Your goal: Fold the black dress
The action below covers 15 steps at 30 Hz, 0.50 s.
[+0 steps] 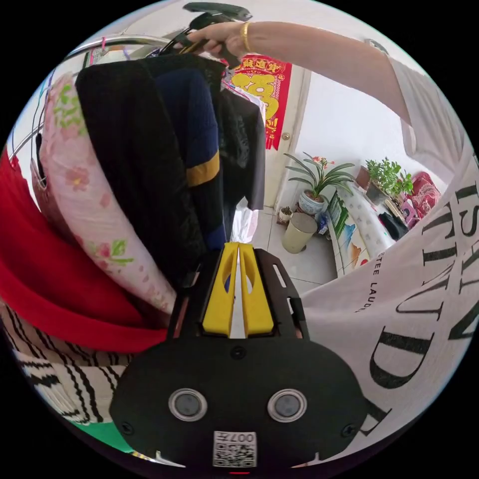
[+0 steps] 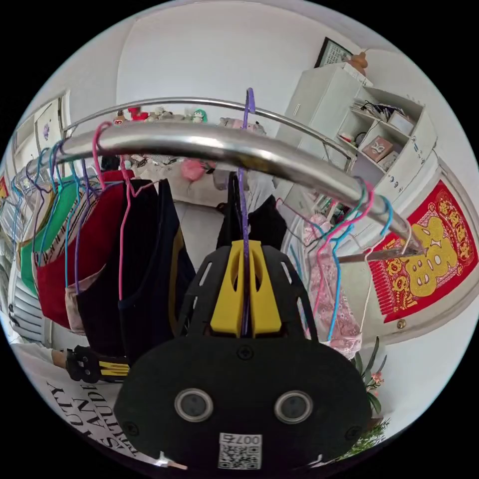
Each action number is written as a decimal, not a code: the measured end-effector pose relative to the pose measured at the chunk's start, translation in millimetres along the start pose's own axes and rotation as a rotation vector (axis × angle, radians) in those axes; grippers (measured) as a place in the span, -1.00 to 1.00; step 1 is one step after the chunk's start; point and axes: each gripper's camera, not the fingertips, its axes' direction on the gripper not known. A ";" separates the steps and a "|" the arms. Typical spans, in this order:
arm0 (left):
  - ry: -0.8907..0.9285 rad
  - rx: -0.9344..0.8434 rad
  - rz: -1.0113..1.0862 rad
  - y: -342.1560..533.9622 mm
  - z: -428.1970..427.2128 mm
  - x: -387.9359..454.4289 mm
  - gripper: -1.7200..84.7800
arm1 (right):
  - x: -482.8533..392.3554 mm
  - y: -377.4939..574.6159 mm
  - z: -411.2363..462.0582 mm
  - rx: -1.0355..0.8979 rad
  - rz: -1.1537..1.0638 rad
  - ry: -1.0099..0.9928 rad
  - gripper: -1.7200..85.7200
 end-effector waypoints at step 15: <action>0.189 0.065 0.267 -38.9 84.4 33.1 -0.85 | -19.9 349.5 -88.0 0.001 0.499 0.010 -0.97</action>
